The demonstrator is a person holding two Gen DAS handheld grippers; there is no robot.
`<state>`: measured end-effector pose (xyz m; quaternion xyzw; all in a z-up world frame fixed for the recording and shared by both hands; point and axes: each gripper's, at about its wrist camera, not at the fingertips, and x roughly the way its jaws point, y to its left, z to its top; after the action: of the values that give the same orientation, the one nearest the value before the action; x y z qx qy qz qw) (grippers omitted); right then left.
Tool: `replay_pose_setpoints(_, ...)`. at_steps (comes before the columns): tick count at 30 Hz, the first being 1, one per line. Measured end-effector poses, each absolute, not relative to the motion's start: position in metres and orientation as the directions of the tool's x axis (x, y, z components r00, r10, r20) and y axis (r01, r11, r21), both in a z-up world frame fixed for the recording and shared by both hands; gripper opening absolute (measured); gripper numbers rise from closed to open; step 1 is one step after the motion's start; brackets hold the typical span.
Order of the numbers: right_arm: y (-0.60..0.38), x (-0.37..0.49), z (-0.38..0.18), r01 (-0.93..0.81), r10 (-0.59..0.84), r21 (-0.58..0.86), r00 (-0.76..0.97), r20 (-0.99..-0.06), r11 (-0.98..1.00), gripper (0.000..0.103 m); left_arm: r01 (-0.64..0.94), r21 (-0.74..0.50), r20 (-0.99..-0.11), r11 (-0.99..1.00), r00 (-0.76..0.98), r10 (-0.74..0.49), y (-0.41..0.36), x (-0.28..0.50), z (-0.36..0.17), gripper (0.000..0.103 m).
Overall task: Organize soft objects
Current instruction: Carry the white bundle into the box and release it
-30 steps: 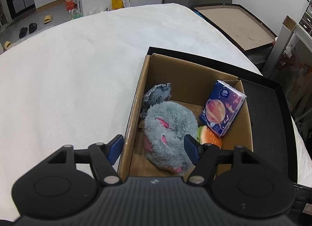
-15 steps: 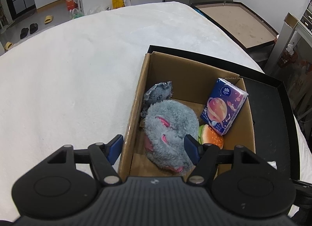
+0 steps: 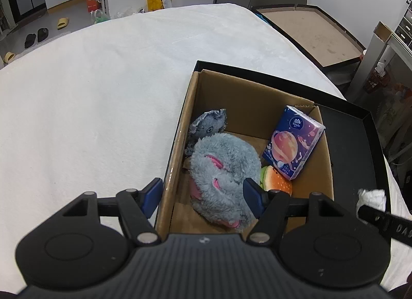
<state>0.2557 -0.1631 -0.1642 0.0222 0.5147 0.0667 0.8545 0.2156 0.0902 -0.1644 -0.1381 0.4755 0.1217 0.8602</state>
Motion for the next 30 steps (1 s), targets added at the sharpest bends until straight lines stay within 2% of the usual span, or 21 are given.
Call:
replay_pose_setpoints(4, -0.155, 0.256, -0.153, -0.106, 0.146, 0.107, 0.484, -0.863, 0.989, 0.038, -0.352, -0.133, -0.843, 0.927, 0.531, 0.080, 0.094, 0.213, -0.161, 0.066)
replay_pose_setpoints(12, -0.136, 0.256, -0.136, -0.133, 0.178, 0.127, 0.516, -0.838, 0.983, 0.038, -0.401, -0.187, -0.836, 0.897, 0.544, 0.069, 0.113, 0.208, -0.161, 0.059)
replay_pose_setpoints(19, -0.104, 0.253, -0.120, -0.190, 0.211, 0.127, 0.537, -0.817, 0.974, 0.038, -0.412, -0.228, -0.833, 0.882, 0.551, 0.042, 0.121, 0.206, -0.163, 0.043)
replay_pose_setpoints(26, -0.080, 0.255, -0.114, -0.224, 0.213, 0.105, 0.543, -0.812, 0.969, 0.038, -0.425, -0.281, -0.831, 0.860, 0.556, 0.004, 0.133, 0.207, -0.167, 0.034)
replay_pose_setpoints(30, -0.067, 0.259, -0.113, -0.239, 0.220, 0.101, 0.546, -0.808, 0.966, 0.038, -0.424, -0.305, -0.830, 0.853, 0.557, -0.020, 0.136, 0.208, -0.170, 0.026)
